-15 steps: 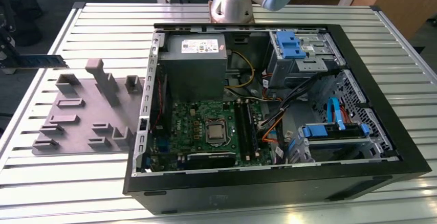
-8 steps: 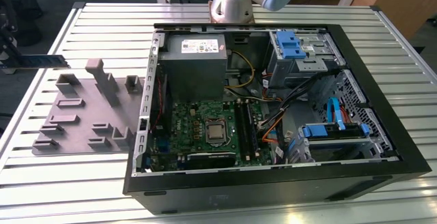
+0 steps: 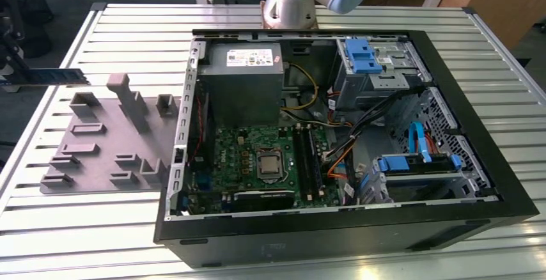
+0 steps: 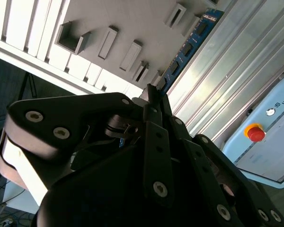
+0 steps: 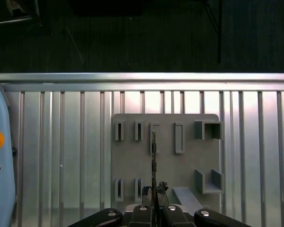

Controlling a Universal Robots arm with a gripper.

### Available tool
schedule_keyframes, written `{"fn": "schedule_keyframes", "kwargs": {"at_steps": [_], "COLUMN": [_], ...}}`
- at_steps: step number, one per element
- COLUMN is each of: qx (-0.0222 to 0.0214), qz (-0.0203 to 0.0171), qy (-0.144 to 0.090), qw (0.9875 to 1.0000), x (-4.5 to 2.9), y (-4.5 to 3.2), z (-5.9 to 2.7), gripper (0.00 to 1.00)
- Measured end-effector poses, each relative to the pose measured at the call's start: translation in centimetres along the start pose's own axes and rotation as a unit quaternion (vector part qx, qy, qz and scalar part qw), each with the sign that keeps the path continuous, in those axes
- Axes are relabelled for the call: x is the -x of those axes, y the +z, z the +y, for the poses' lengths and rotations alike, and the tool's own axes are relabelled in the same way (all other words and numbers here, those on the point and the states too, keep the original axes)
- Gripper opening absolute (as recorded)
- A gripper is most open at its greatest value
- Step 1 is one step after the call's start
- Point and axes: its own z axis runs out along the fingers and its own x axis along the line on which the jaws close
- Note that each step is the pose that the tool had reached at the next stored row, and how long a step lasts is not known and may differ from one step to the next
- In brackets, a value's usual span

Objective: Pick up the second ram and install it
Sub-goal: 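Pick up the second ram and move it above second insertion slot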

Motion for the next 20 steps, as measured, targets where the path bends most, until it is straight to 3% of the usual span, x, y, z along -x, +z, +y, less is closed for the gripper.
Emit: {"fn": "schedule_keyframes", "kwargs": {"at_steps": [20], "qx": [0.0000], "qz": [0.0000], "qy": [0.000], "qw": [1.0000], "x": [0.01], "y": [-0.02], "z": [-0.58], "gripper": [0.14]}}
